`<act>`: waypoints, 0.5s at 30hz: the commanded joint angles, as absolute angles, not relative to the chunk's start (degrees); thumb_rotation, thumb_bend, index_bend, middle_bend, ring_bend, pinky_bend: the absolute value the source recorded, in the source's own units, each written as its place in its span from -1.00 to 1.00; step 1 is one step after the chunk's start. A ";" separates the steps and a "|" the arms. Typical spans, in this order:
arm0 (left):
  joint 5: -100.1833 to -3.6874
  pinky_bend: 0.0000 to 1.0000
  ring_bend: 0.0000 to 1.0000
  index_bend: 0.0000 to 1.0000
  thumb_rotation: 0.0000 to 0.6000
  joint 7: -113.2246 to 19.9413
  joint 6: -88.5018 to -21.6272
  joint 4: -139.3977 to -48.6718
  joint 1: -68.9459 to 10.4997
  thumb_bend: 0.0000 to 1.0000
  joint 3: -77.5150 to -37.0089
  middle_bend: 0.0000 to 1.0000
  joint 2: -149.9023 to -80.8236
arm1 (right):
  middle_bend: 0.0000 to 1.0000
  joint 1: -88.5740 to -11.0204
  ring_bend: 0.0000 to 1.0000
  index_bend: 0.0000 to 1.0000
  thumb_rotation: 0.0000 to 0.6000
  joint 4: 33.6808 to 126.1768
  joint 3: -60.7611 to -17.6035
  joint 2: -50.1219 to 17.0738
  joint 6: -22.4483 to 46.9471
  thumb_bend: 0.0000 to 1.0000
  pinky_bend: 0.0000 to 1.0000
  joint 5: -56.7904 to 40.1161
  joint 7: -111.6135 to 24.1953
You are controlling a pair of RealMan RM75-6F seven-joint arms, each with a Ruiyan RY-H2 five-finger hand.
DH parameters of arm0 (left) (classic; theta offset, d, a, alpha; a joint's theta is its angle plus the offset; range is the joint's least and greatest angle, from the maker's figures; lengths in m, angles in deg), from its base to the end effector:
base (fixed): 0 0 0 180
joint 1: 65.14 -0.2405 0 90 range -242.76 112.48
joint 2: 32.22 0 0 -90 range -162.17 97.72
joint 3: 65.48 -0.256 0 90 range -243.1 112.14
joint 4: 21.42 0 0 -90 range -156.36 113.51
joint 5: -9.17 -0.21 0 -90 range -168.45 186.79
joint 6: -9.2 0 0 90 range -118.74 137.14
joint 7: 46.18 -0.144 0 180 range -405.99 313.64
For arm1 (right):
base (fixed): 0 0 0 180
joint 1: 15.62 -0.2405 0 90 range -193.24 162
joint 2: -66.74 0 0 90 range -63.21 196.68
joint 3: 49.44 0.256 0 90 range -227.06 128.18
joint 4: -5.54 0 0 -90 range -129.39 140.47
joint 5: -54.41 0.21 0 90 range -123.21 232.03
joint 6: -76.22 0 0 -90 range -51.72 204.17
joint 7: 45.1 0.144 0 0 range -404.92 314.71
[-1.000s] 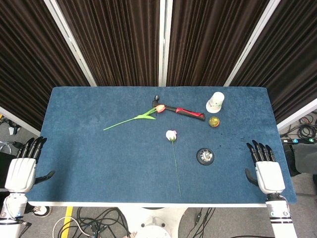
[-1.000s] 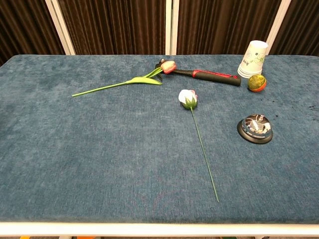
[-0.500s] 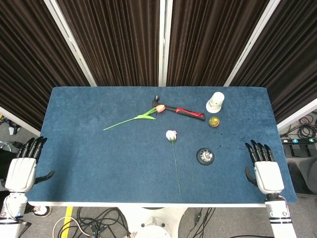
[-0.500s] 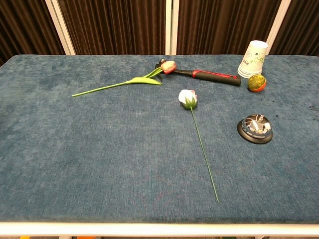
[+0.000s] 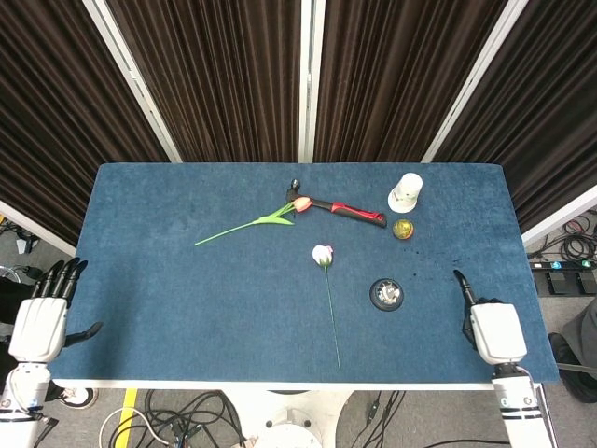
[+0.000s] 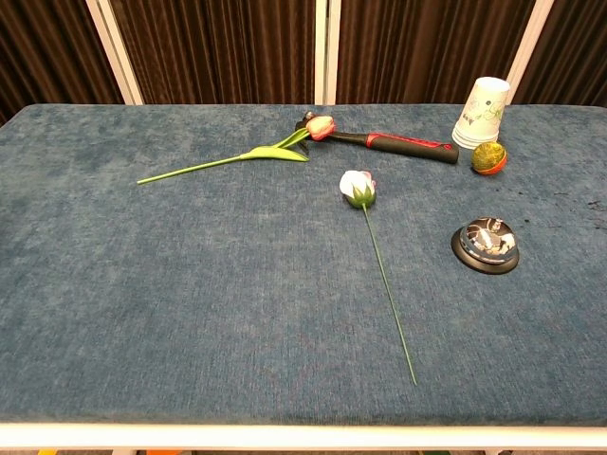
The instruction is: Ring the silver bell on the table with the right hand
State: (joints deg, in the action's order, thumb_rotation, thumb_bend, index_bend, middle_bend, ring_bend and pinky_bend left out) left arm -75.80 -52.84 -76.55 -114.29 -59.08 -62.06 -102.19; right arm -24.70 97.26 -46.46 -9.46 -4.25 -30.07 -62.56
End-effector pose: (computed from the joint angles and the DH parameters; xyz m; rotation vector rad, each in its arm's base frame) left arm -0.2964 0.1883 0.1294 -1.3778 -0.8838 -0.9219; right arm -0.2810 -0.2002 0.0832 1.5124 -0.8437 0.8271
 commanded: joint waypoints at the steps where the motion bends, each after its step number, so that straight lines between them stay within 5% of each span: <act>1: -75.78 -0.71 -1.00 -0.83 1.00 -52.82 -76.43 -114.32 -59.04 -0.78 -62.10 -0.89 -102.12 | 0.73 -25.74 0.52 -1.00 1.00 96.15 -47.09 -11.45 -2.22 1.00 0.38 -30.24 -64.72; 15: -74.81 -0.71 -1.00 -0.84 1.00 -51.08 -76.30 -113.31 -59.58 -0.78 -62.15 -0.89 -101.46 | 0.73 -31.02 0.52 -1.00 1.00 92.38 -47.63 -20.04 9.05 1.00 0.38 -24.14 -76.58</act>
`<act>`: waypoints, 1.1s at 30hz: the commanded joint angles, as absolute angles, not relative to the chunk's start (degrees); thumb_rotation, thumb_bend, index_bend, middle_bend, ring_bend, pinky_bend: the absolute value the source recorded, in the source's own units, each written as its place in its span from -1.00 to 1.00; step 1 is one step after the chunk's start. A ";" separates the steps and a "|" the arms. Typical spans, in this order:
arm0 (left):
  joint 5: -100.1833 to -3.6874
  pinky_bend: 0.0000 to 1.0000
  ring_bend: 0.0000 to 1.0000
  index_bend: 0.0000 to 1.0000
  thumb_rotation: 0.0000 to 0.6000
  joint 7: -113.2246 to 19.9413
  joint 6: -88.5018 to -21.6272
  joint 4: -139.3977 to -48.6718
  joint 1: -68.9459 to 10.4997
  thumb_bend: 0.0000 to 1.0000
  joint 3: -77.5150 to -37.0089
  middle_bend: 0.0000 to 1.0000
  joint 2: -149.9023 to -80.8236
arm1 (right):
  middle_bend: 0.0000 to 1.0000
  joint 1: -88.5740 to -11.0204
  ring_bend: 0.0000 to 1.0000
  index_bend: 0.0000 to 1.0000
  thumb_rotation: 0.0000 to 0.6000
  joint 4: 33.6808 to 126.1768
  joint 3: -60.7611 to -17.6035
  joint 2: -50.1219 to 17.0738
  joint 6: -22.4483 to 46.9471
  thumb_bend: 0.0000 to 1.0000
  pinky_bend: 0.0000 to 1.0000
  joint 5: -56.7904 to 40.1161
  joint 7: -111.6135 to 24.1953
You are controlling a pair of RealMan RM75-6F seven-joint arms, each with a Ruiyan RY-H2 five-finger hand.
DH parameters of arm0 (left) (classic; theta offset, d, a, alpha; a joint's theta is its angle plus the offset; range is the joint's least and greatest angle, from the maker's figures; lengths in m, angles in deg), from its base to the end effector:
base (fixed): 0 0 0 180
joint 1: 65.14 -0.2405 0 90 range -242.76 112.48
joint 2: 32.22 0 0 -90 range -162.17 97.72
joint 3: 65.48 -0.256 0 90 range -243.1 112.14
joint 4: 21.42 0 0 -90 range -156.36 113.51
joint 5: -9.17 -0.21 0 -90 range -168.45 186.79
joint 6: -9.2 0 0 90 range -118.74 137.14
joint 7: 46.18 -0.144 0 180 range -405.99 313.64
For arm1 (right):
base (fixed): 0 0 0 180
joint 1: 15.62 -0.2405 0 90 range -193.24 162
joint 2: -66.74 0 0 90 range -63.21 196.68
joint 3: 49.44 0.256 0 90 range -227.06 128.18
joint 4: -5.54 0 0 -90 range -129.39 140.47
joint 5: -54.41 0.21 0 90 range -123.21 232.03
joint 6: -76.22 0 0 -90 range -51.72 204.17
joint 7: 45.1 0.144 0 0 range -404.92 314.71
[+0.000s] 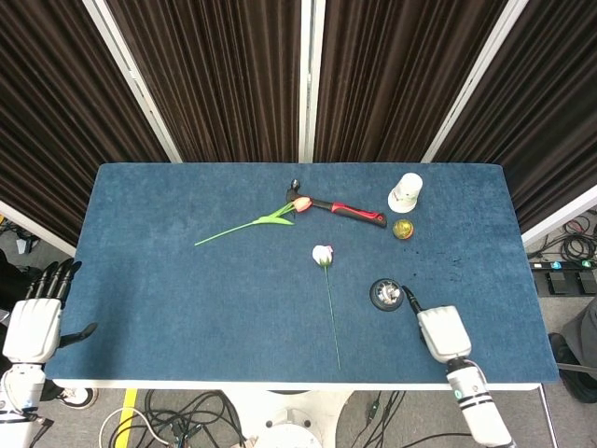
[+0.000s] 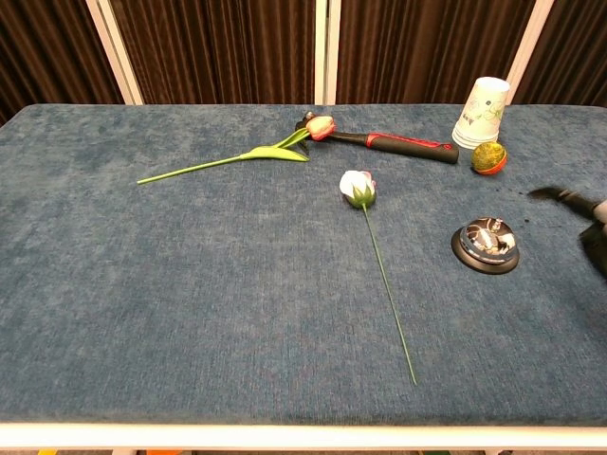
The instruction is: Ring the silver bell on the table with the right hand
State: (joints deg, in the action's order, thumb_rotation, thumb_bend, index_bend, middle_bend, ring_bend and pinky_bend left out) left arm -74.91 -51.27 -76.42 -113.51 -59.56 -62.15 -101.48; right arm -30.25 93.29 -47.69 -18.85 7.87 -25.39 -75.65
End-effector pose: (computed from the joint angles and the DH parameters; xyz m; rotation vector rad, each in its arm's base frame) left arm -0.3044 0.1859 0.1346 -1.3598 -0.8990 -0.9063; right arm -0.2637 -0.2132 0.0057 1.7620 -0.8342 0.6472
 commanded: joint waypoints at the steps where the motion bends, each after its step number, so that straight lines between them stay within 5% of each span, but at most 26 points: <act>1: -74.77 -0.71 -1.00 -0.84 1.00 -50.94 -76.26 -113.17 -59.60 -0.78 -62.17 -0.89 -101.47 | 0.73 -31.16 0.52 -1.00 1.00 92.08 -47.58 -20.33 9.24 1.00 0.38 -23.86 -76.71; 33: -74.58 -0.71 -1.00 -0.83 1.00 -49.91 -75.98 -112.12 -59.72 -0.78 -62.19 -0.89 -101.36 | 0.73 -33.00 0.52 -1.00 1.00 90.12 -48.44 -22.11 10.55 1.00 0.38 -21.05 -76.79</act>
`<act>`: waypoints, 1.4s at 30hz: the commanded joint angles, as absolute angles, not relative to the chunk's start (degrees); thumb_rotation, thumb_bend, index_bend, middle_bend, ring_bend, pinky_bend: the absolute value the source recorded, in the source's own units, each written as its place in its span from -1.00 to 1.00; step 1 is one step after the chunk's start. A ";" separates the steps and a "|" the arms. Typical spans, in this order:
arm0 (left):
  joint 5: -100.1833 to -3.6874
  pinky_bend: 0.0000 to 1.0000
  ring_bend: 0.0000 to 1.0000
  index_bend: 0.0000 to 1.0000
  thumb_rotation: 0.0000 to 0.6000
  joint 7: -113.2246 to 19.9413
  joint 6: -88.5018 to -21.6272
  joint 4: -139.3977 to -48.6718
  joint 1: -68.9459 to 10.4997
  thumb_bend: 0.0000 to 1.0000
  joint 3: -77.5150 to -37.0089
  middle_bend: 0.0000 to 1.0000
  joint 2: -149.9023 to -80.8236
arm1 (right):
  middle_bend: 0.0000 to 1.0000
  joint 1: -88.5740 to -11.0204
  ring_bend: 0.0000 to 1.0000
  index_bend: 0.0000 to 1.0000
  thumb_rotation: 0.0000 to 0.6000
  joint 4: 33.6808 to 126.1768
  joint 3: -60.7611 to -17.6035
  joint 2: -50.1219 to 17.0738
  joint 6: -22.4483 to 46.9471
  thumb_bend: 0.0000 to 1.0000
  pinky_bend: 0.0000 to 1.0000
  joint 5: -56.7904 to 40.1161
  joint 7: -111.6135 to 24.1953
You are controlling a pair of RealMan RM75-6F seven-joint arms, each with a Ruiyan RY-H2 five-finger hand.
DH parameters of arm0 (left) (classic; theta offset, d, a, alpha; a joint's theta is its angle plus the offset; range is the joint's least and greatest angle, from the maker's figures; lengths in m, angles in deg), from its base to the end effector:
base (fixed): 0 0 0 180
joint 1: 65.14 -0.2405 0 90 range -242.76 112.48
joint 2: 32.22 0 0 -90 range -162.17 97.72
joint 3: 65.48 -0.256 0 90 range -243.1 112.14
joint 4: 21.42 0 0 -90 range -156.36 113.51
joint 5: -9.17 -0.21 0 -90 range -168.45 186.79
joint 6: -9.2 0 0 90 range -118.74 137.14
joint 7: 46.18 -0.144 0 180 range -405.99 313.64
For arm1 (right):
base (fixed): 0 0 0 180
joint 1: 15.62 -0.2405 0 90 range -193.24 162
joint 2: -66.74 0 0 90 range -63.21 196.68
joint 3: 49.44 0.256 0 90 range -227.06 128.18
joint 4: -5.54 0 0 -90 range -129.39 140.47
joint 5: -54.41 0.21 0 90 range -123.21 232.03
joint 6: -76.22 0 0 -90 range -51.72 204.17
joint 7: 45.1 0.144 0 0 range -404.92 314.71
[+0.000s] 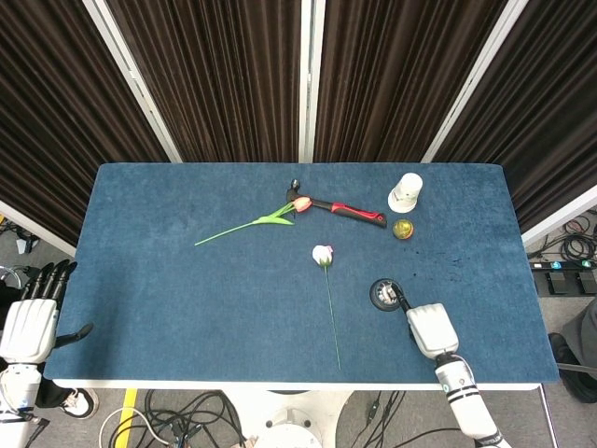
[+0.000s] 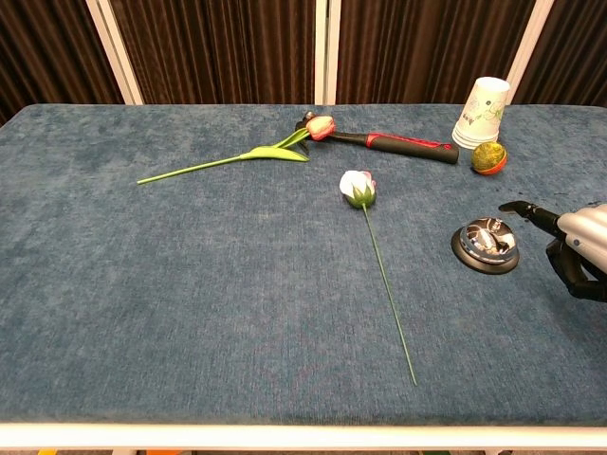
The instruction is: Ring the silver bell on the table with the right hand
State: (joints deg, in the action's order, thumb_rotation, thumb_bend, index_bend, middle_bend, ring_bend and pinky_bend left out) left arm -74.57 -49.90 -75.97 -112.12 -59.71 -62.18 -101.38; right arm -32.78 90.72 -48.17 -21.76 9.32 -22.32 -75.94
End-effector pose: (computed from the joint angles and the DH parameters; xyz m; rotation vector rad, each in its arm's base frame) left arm -0.3112 0.1855 0.1364 -1.3560 -0.9068 -0.8953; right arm -0.2616 -0.2218 -0.0114 1.7821 -0.8571 0.6301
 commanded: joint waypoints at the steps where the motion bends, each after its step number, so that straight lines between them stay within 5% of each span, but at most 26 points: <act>1: -74.57 -0.71 -1.00 -0.83 1.00 -49.92 -75.98 -112.12 -59.74 -0.78 -62.20 -0.89 -101.35 | 0.73 -33.07 0.52 -1.00 1.00 89.94 -48.52 -22.28 10.93 1.00 0.38 -20.65 -77.02; 25: -74.61 -0.71 -1.00 -0.83 1.00 -48.79 -76.33 -111.86 -59.99 -0.78 -62.10 -0.89 -101.03 | 0.73 -33.55 0.52 -1.00 1.00 91.17 -48.68 -22.45 10.33 1.00 0.38 -18.67 -80.26; 38: -75.09 -0.71 -1.00 -0.83 1.00 -49.77 -76.29 -112.51 -59.81 -0.78 -62.23 -0.89 -101.32 | 0.66 -28.36 0.51 -1.00 1.00 95.11 -45.78 -14.64 -9.66 1.00 0.38 -32.56 -63.07; 40: -75.15 -0.71 -1.00 -0.83 1.00 -50.08 -76.23 -112.70 -59.73 -0.78 -62.24 -0.89 -101.45 | 0.54 -27.00 0.39 -0.99 1.00 94.34 -44.96 -13.34 -12.72 0.99 0.34 -32.93 -60.65; 42: -75.19 -0.71 -1.00 -0.83 1.00 -50.42 -76.21 -112.96 -59.68 -0.78 -62.24 -0.89 -101.52 | 0.13 -25.95 -0.11 -0.98 1.00 93.82 -44.58 -12.16 -13.67 0.68 -0.02 -31.98 -59.42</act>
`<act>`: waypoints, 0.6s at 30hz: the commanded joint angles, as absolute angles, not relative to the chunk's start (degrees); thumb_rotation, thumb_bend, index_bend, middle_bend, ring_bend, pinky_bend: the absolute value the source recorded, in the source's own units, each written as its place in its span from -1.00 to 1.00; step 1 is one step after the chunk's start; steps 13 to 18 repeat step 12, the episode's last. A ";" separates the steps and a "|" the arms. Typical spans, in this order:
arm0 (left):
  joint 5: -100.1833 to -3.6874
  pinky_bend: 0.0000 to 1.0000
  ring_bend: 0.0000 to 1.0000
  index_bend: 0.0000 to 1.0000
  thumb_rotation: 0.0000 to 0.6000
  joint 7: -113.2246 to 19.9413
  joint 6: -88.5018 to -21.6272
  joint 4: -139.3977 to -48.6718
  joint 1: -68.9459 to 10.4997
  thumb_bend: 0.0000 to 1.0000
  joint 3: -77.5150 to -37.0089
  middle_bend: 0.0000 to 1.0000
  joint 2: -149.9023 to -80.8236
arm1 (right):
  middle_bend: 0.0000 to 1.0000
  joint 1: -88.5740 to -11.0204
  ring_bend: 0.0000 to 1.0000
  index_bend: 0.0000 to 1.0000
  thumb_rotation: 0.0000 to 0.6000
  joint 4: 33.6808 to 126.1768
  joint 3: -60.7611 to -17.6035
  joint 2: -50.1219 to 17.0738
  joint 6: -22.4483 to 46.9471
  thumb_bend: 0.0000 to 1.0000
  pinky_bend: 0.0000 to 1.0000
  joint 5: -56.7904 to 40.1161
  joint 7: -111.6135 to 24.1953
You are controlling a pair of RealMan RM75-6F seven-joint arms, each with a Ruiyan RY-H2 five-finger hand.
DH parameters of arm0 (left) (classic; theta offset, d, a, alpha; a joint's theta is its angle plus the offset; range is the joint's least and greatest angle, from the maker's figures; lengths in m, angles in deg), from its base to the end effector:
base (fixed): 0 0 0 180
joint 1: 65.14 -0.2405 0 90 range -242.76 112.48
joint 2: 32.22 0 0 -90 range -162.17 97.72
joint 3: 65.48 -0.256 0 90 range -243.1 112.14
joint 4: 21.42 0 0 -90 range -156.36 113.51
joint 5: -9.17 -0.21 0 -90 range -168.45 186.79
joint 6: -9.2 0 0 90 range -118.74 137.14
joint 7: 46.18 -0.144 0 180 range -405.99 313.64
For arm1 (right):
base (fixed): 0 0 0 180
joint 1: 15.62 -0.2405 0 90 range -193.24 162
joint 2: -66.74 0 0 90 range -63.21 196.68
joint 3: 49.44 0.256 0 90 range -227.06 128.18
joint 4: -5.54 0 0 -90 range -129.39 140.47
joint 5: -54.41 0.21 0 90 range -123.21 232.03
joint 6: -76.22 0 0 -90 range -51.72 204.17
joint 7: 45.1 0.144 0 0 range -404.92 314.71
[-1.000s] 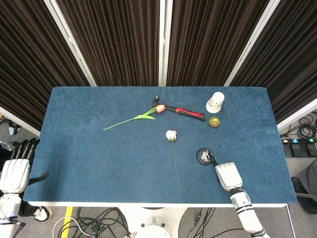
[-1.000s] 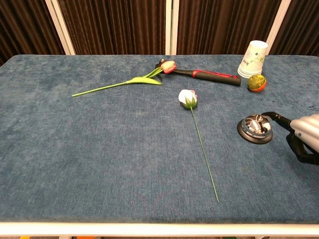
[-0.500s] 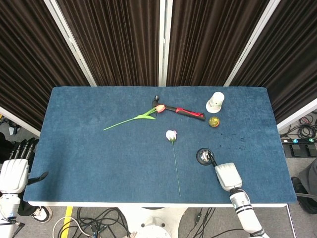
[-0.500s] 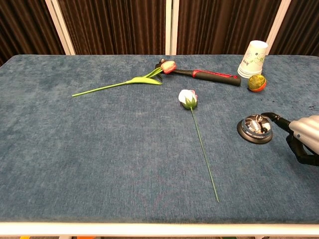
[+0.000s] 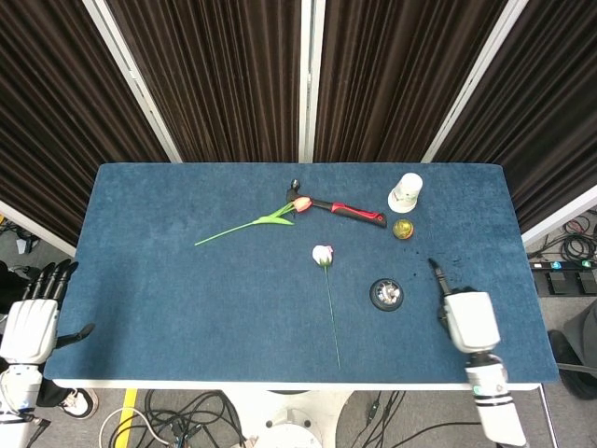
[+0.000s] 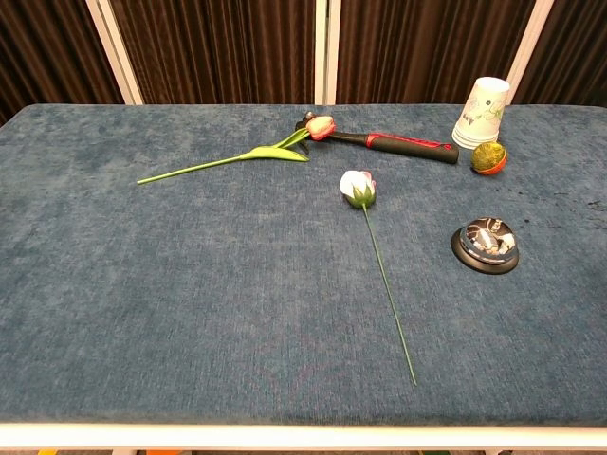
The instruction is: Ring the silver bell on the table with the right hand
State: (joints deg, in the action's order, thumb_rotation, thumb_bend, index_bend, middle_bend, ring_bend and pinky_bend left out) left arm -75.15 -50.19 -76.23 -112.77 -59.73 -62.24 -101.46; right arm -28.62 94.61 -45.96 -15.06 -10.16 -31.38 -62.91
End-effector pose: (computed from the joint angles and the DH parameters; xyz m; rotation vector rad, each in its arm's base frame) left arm -0.3073 0.1849 0.1350 -1.3611 -0.9060 -0.9079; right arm -0.2545 -0.2192 0.0714 1.4657 -0.7560 0.9796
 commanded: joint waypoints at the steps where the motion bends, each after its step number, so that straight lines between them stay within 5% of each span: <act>1: -75.27 -0.71 -1.00 -0.83 1.00 -50.67 -76.27 -113.23 -59.63 -0.78 -62.19 -0.89 -101.52 | -0.14 -25.43 -0.43 -0.98 1.00 94.04 -44.52 -10.91 -13.10 0.38 -0.29 -30.62 -59.72; 3: -75.37 -0.71 -1.00 -0.83 1.00 -51.04 -76.32 -113.62 -59.53 -0.78 -62.11 -0.89 -101.49 | -0.71 -24.91 -0.93 -1.00 1.00 95.47 -44.27 -8.91 -11.52 -0.35 -0.85 -27.88 -60.94; 5: -75.41 -0.71 -1.00 -0.83 1.00 -51.32 -76.33 -113.97 -59.40 -0.78 -61.99 -0.89 -101.46 | -0.97 -24.63 -1.00 -1.00 1.00 97.06 -43.15 -7.81 -10.55 -0.74 -1.00 -25.24 -59.81; 18: -75.18 -0.71 -1.00 -0.83 1.00 -51.63 -76.44 -114.44 -59.45 -0.78 -61.88 -0.89 -101.17 | -1.00 -24.32 -1.00 -1.00 1.00 96.81 -41.65 -7.98 -10.76 -0.88 -1.00 -23.44 -59.79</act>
